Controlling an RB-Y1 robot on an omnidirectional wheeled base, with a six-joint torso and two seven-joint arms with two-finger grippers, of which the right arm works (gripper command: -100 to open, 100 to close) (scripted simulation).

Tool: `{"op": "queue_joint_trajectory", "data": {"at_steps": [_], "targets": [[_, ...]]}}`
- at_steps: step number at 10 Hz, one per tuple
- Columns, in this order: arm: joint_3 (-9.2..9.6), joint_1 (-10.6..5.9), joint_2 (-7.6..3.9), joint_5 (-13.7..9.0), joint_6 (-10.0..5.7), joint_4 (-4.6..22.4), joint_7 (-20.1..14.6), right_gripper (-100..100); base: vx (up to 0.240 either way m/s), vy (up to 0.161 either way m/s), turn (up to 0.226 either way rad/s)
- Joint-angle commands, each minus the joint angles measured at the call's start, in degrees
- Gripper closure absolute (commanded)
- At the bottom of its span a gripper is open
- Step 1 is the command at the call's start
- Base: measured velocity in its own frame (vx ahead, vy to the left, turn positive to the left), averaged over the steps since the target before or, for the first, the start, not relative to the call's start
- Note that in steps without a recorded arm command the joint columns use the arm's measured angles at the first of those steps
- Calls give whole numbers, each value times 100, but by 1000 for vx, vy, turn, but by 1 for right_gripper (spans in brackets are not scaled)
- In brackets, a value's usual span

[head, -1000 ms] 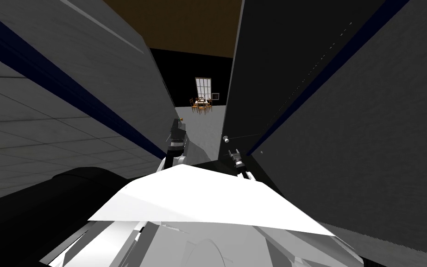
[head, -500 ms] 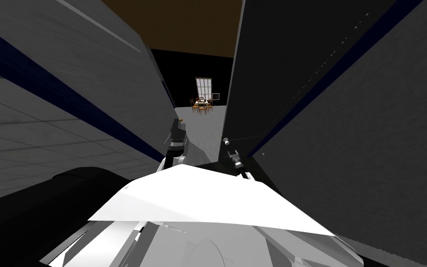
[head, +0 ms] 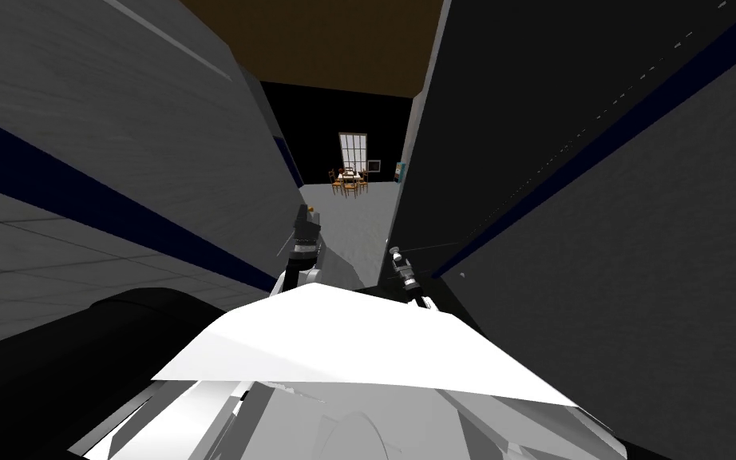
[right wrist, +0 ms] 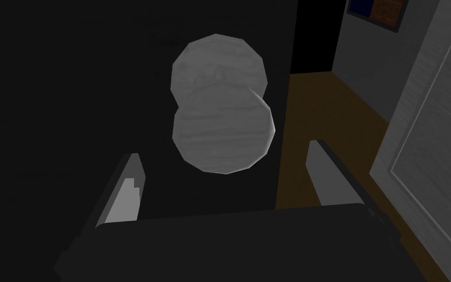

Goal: Push the door open

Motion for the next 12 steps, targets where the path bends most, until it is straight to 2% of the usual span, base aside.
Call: {"op": "queue_joint_trajectory", "data": {"at_steps": [1, 3, 4, 9, 10, 12], "targets": [[-21, -9, 34, -9, 11, 21, 37, -100, 202, 73, 28], [-22, -9, 37, -10, 11, 20, 37, -100, 135, 32, 12], [-22, -9, 37, -10, 11, 20, 37, 100, -10, 0, 2], [-22, -9, 37, -10, 11, 20, 37, 100, -8, -2, 5], [6, -43, 39, -47, 27, 27, -158, 100, 22, 7, -14], [27, -52, 36, -81, 28, 36, -331, 100, 28, 13, -27]]}}
